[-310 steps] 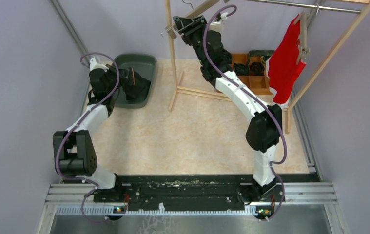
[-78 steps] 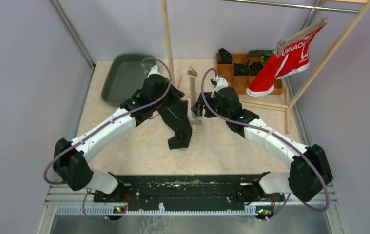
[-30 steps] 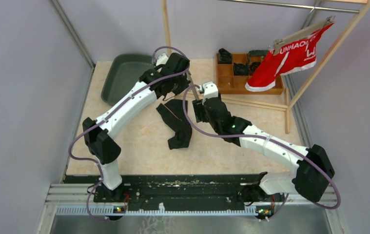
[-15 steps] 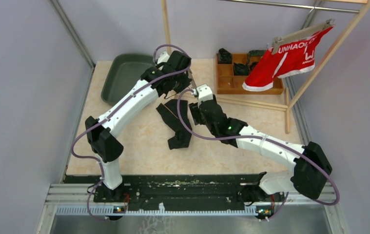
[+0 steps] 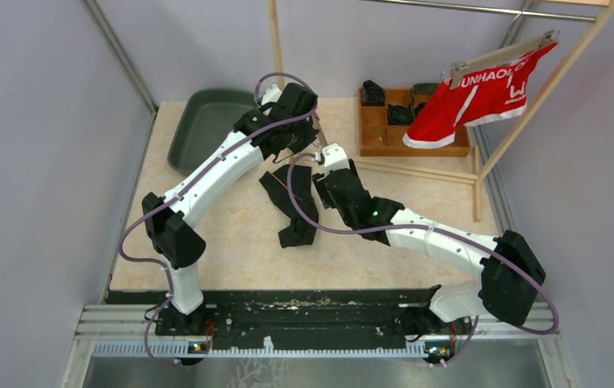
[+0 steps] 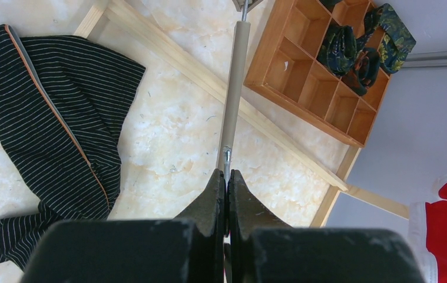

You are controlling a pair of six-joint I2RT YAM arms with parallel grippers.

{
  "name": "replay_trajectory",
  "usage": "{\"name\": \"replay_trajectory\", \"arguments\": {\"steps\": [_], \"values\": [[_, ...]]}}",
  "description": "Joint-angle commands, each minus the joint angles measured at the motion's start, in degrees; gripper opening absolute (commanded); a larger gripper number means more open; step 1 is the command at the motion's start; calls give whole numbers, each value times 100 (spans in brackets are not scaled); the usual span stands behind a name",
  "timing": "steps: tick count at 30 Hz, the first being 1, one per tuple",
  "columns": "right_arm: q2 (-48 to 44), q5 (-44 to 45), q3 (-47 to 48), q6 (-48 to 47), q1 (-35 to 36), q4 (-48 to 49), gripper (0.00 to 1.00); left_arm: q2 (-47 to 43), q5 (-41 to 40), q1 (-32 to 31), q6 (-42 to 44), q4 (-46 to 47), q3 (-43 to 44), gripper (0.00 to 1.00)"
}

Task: Clip the underwear to the hanger
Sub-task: Adjust the hanger at the center of the board.

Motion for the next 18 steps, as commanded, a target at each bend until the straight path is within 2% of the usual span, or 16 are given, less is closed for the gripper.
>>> {"name": "replay_trajectory", "arguments": {"steps": [1, 6, 10, 18], "values": [[43, 290, 56, -116, 105, 266, 55, 33, -78, -32, -151, -83, 237, 0], [86, 367, 81, -141, 104, 248, 46, 37, -87, -32, -155, -89, 239, 0], [114, 477, 99, -158, 108, 260, 29, 48, -71, -32, -147, -90, 242, 0], [83, 598, 90, -137, 112, 247, 2, 87, -41, -32, -109, -76, 224, 0]]}}
